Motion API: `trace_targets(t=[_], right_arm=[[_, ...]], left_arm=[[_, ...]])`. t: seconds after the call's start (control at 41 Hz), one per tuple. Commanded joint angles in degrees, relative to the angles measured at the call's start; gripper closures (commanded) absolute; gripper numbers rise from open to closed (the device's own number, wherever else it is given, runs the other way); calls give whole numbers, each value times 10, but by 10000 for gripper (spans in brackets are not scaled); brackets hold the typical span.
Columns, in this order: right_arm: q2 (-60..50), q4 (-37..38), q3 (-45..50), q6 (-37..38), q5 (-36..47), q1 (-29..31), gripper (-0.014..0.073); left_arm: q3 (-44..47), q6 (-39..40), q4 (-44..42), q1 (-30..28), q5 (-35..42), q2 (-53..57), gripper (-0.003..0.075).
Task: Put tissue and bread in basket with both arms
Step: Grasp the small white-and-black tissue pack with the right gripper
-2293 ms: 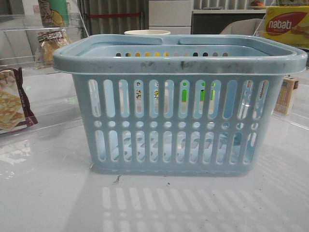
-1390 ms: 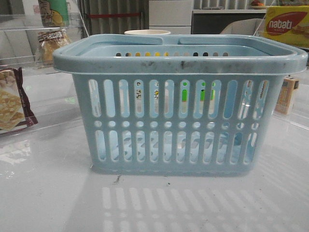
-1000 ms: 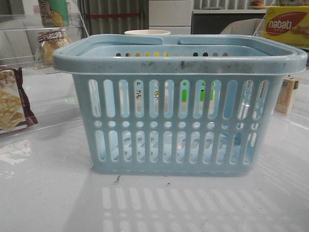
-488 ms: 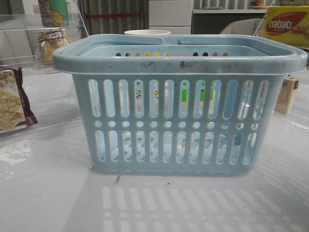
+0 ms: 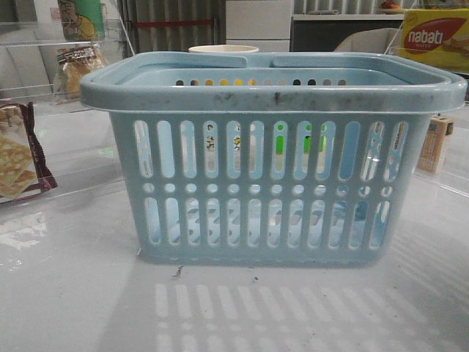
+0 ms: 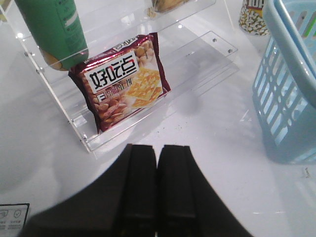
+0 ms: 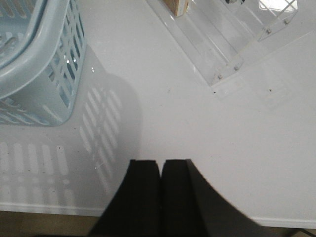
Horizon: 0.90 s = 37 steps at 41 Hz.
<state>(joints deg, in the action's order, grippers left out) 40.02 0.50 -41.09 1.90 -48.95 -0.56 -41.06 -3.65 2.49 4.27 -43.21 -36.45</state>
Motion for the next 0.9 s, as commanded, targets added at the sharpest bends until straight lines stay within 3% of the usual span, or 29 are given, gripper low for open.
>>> trace_targets(t=[0.0,0.146,0.244,0.488,0.659,0.878], right_arm=[[16,9,-14,1,31,2,417],[34,9,-14,1,31,2,155],[53,15,-14,1,36,2,85],[116,76,-23,27,85,30,86],[184,74,-82,28,122,91,86],[288,40,-185,28,147,118,86]], left_arm=[[-15,-17,2,0,40,-15,531],[-15,-25,2,0,43,-26,303],[-15,-25,12,4,51,-32,230],[-15,-25,20,80,67,-55,232],[-15,-25,15,135,75,-71,232],[-15,-25,15,149,77,-70,232]])
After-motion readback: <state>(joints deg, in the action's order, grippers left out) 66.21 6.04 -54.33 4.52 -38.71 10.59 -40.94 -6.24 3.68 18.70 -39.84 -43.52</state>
